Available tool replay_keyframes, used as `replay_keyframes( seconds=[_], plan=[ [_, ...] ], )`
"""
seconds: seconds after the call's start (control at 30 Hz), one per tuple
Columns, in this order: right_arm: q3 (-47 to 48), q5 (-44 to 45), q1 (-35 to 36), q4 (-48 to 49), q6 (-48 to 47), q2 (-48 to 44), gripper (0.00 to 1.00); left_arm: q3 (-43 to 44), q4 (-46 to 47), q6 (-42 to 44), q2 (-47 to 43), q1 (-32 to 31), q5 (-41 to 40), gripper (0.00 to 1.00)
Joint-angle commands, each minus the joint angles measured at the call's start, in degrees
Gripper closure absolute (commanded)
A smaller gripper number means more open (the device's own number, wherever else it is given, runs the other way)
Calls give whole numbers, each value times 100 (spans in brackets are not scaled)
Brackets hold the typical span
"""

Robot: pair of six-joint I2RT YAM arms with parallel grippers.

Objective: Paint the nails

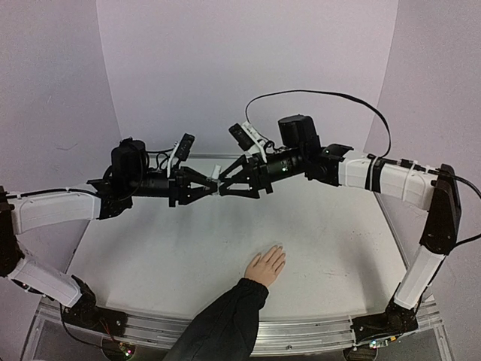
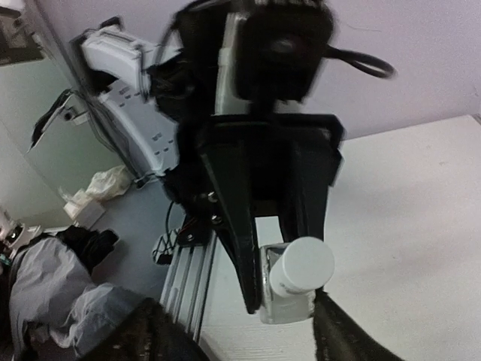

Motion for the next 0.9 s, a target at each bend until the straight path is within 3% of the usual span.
replay_keyframes(
  seconds=[0.0,0.13,0.37,0.47,0.7,0.87],
  plan=[
    [-1,1566,72,-191,412,-399,22,28,-389,1734,-648,-614,-3660,100],
    [53,2030,60,-187,975,-383,18,-40,-386,2080,-644,-1058,-5466,100],
    [43,2454,68,462,2347,-327,26,196,-372,2539,-247,-1618,-6464,100],
    [44,2485,76,680,2620,-289,30,278,-357,2458,-140,-1655,-6481,100],
    [266,2522,76,680,2847,16,51,317,-343,2463,-56,-1793,-6517,100],
    [313,2505,78,680,2847,102,53,326,-343,2453,-58,-1816,-6527,100]
  ],
)
